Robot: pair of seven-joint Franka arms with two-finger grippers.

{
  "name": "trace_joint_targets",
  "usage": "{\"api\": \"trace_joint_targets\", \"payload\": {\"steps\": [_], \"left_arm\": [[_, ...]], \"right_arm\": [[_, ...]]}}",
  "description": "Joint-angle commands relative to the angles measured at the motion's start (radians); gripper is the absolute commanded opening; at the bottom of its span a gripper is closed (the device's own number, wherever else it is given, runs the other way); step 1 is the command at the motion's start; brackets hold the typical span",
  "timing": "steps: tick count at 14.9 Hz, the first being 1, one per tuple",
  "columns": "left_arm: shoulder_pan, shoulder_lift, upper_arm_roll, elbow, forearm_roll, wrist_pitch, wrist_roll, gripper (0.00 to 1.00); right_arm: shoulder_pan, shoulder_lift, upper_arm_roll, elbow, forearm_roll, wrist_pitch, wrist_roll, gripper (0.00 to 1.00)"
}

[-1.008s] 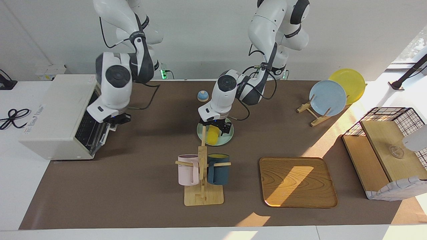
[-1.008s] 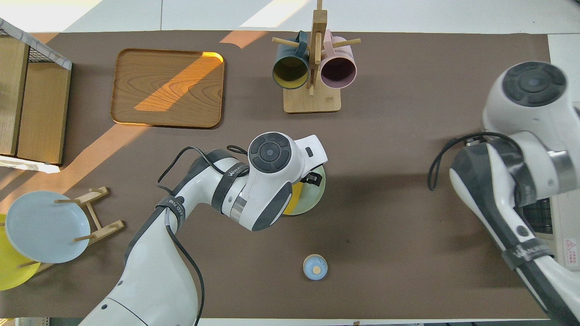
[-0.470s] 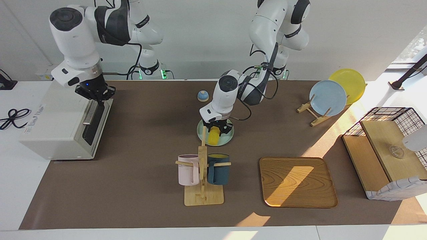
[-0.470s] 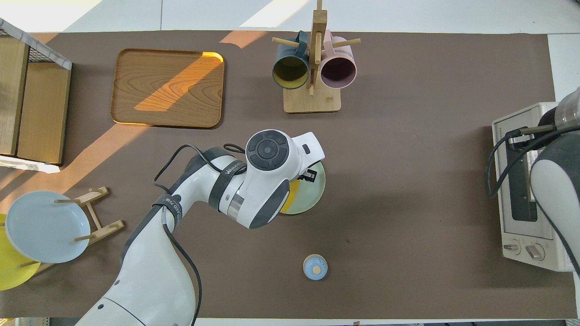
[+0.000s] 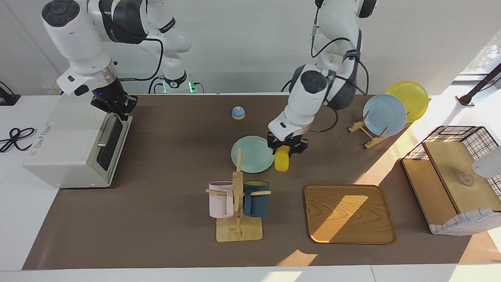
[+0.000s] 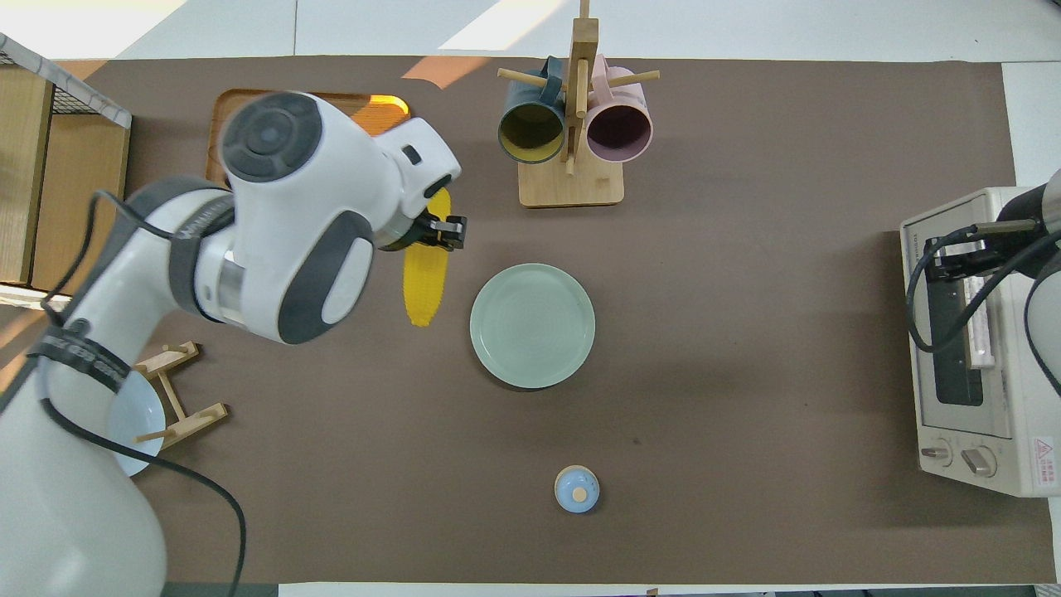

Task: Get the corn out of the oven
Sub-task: 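Lift the corn with the left gripper and carry it onto the wooden tray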

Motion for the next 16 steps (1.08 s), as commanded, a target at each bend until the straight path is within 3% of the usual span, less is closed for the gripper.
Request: {"api": "trace_joint_targets", "payload": {"steps": [1, 3, 7, 10, 13, 16], "left_arm": [[0.123, 0.083, -0.016, 0.101, 0.011, -0.031, 0.017, 0.00], [0.179, 0.157, -0.016, 0.188, 0.008, -0.033, 0.086, 0.00], [0.260, 0.383, -0.023, 0.413, 0.007, -0.019, 0.118, 0.00], [0.312, 0.446, -0.025, 0.418, -0.001, 0.074, 0.143, 0.00], [0.323, 0.452, -0.022, 0.383, -0.006, 0.114, 0.146, 0.00], [0.323, 0.454, -0.022, 0.343, -0.010, 0.182, 0.169, 0.00]], "right_arm": [[-0.014, 0.023, 0.007, 0.063, 0.018, -0.068, 0.013, 1.00], [-0.020, 0.023, 0.001, 0.080, 0.024, -0.088, 0.011, 1.00], [-0.014, 0.021, -0.011, 0.116, 0.022, -0.119, 0.011, 1.00], [-0.003, 0.024, -0.039, 0.126, 0.032, -0.112, 0.011, 1.00], [0.093, 0.026, -0.129, 0.124, 0.032, -0.109, 0.011, 1.00], [0.081, 0.032, -0.129, 0.116, 0.032, -0.108, 0.008, 1.00]]}}
